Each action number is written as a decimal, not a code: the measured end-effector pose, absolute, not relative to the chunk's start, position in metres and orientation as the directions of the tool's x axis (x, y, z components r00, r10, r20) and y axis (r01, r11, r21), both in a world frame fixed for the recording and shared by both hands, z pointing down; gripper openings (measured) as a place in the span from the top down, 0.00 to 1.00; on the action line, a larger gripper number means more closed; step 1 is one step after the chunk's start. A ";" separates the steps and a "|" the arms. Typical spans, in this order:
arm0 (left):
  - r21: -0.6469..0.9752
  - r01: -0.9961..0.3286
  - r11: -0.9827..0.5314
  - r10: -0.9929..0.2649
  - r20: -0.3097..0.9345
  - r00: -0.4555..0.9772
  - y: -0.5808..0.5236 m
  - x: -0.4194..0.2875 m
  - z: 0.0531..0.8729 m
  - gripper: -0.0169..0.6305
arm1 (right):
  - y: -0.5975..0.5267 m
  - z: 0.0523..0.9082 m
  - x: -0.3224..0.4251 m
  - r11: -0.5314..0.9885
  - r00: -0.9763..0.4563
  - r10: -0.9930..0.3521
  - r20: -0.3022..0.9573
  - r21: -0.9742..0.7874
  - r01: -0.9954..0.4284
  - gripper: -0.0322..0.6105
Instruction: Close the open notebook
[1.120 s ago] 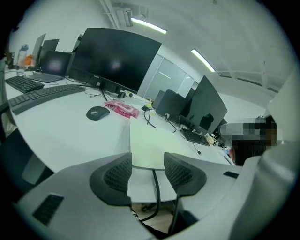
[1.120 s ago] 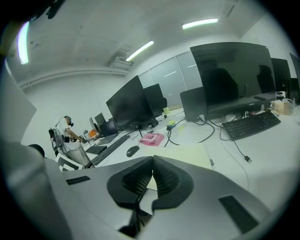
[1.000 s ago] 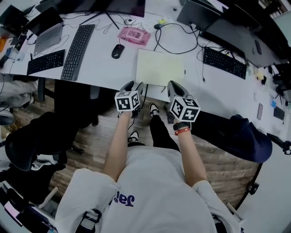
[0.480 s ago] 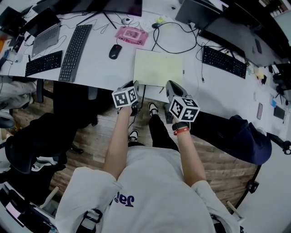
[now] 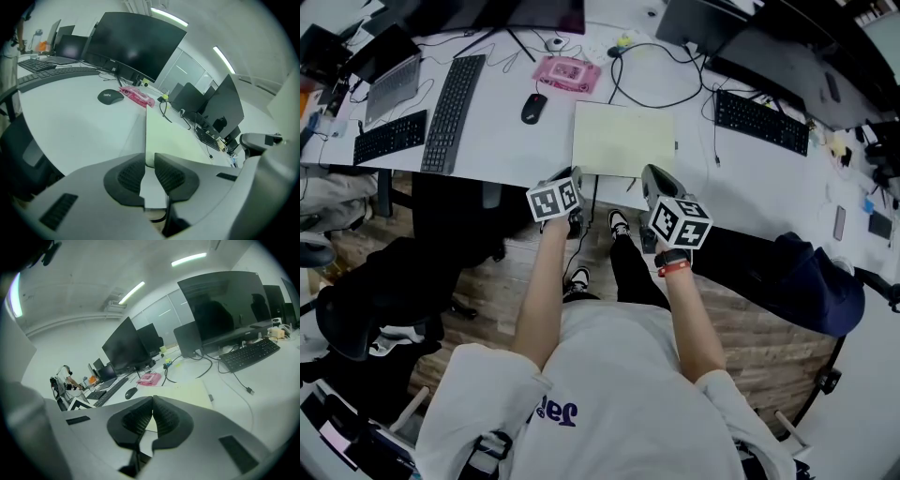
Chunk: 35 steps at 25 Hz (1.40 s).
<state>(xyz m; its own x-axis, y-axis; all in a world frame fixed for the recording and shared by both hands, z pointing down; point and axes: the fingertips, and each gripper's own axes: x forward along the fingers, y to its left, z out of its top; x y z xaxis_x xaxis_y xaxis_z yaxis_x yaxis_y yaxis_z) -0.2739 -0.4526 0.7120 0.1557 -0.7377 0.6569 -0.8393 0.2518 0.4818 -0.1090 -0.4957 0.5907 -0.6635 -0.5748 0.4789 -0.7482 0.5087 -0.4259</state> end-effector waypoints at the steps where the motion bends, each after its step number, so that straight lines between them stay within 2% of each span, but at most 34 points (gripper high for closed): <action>1: 0.478 -0.842 0.251 -0.735 0.660 0.156 -0.453 -0.274 0.712 0.85 | -0.496 0.590 -0.108 0.507 -0.663 -0.576 0.478 -0.427 -0.749 0.95; 12: 0.417 -0.885 0.208 -0.738 0.660 0.138 -0.464 -0.274 0.697 0.86 | -0.499 0.587 -0.094 0.488 -0.656 -0.591 0.470 -0.440 -0.754 0.95; 24: 0.300 -0.950 0.091 -0.749 0.649 0.133 -0.478 -0.259 0.671 0.87 | -0.503 0.584 -0.085 0.472 -0.647 -0.613 0.454 -0.447 -0.760 0.95; 35: 0.284 -0.958 0.034 -0.773 0.615 0.155 -0.482 -0.243 0.647 0.89 | -0.500 0.579 -0.079 0.453 -0.633 -0.635 0.443 -0.451 -0.769 0.95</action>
